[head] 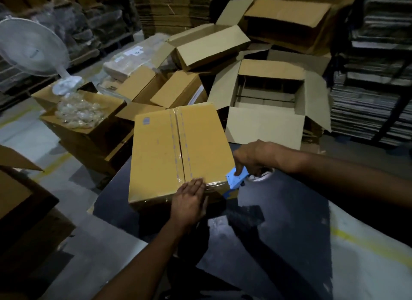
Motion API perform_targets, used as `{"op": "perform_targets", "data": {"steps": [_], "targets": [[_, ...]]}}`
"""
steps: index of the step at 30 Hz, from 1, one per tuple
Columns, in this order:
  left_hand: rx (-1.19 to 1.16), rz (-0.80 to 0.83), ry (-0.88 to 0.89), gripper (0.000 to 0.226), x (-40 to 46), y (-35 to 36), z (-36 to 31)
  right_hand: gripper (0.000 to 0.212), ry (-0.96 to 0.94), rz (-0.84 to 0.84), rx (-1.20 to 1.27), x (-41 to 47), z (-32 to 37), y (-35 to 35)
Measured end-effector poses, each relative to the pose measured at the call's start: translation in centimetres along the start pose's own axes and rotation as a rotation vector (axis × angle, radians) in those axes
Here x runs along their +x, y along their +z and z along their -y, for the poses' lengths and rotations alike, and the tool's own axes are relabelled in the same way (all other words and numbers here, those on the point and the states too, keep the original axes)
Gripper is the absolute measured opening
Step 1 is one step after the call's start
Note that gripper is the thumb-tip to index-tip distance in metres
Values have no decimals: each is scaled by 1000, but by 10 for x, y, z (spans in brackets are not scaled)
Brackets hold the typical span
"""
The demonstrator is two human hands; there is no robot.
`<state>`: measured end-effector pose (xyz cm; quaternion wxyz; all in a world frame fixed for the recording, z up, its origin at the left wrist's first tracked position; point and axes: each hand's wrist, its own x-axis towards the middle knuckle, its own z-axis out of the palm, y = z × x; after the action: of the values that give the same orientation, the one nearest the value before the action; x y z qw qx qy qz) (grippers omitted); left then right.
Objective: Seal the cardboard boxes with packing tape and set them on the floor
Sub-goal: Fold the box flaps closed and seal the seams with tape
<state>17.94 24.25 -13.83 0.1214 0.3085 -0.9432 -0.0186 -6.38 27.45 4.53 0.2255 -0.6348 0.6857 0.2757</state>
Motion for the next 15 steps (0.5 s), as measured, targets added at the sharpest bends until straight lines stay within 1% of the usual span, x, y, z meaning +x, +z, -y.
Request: {"op": "perform_targets", "data": {"steps": [2,3,4,7,8,9,11,15], "targets": [[0,16,67,60,18,3,-18,42,-19,1,3,1,0,0],[8,31,90,57,25,6,-23,44,-42,-3,-23,-1,1,0],[10,40,108,53,30,10,-27,48,-63,-11,-44,-2,-1,3],[-12,81,130,61,29,17,-21,62,-116,-8,-120,-12,-14,12],[-13,99,144,63,29,19,-18,63,-117,-18,-120,-16,-21,16],[-12,112,150,66,28,20,-17,60,-103,-34,-89,-20,-27,19],[-6,115,160,64,28,23,-17,52,-57,-68,-30,-28,-37,24],[11,109,187,68,26,24,-16,49,30,-95,18,-48,-67,34]]}}
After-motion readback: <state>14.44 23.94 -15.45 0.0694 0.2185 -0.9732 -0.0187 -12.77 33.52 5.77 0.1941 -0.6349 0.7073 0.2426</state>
